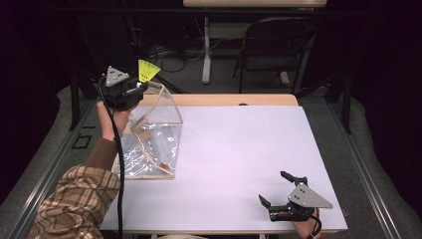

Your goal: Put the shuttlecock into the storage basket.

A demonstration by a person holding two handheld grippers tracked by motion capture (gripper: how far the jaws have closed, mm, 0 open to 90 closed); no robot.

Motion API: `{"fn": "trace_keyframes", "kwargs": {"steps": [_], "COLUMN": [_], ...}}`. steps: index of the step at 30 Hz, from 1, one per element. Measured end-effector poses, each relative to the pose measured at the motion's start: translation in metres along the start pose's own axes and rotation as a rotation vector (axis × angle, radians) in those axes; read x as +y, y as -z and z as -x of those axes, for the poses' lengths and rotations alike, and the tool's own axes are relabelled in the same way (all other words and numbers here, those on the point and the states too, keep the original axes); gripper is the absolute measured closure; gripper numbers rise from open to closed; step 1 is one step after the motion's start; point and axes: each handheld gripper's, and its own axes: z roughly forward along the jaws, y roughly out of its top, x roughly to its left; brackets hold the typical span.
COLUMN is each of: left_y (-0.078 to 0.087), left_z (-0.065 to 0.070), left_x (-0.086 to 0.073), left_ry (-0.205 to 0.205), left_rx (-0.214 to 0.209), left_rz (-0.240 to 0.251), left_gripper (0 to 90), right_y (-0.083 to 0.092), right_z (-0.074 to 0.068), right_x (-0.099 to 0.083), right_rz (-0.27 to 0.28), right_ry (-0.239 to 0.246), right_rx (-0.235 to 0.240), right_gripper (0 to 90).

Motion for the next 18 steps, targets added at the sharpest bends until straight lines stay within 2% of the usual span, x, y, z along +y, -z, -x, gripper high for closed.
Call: {"fn": "trace_keyframes", "kwargs": {"steps": [6, 18], "left_y": [-0.003, -0.012], "left_z": [-0.007, -0.011], "left_x": [-0.003, -0.008], "left_ry": [0.023, 0.029], "left_rx": [0.017, 0.000], "left_rz": [-0.014, -0.049], "left_gripper": [65.2, 65.2], "right_y": [-0.001, -0.002], "right_z": [-0.001, -0.001], "right_x": [0.000, 0.000], "right_rz": [-0.001, -0.005], "right_ry": [-0.004, -0.002], "right_rx": [0.002, 0.007], "right_gripper": [0.0, 0.0]}}
